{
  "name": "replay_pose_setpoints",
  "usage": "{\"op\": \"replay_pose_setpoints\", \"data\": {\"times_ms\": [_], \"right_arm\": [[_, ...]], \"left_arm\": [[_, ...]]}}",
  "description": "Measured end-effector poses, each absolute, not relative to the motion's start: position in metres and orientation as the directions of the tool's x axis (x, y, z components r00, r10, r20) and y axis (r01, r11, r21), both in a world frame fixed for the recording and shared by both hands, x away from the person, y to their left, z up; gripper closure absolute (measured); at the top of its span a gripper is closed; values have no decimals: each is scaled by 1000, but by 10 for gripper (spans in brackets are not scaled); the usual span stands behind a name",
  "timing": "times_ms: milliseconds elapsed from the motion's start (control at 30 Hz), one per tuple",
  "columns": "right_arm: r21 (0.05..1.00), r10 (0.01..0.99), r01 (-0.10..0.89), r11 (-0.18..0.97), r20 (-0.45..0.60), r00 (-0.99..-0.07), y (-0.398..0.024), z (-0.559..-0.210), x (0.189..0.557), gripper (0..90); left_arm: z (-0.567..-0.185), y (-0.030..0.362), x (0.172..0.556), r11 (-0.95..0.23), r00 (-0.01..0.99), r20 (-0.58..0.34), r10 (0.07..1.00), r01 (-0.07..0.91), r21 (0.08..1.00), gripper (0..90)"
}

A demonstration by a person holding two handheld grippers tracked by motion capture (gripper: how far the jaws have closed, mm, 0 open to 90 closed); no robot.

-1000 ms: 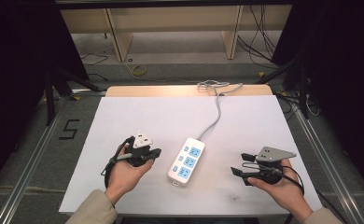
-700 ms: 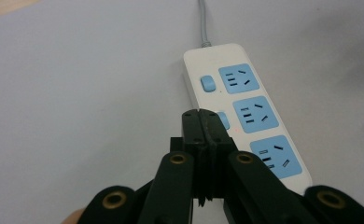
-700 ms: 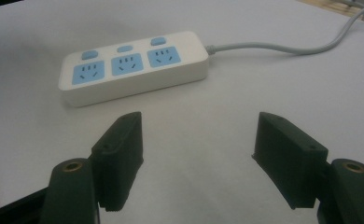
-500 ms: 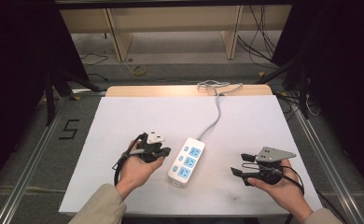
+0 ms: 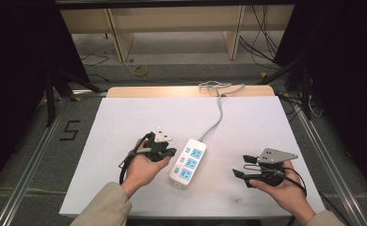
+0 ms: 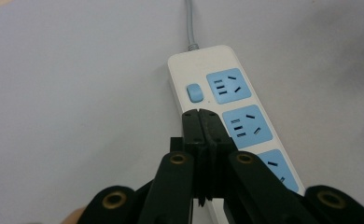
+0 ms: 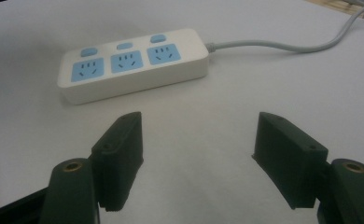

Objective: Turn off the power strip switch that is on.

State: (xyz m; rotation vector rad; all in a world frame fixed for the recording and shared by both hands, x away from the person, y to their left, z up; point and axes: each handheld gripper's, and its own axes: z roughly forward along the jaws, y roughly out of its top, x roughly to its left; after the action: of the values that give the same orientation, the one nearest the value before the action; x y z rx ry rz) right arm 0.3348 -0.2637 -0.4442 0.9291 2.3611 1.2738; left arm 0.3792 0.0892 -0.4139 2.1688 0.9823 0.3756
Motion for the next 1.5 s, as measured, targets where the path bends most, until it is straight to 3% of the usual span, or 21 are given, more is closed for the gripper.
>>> {"op": "replay_pose_setpoints", "data": {"times_ms": [1500], "right_arm": [[817, 670, 407, 408, 35, -742, -265, -445, 332, 326]], "left_arm": [[-426, 50, 405, -522, 697, -34, 716, 566, 638, 899]]}}
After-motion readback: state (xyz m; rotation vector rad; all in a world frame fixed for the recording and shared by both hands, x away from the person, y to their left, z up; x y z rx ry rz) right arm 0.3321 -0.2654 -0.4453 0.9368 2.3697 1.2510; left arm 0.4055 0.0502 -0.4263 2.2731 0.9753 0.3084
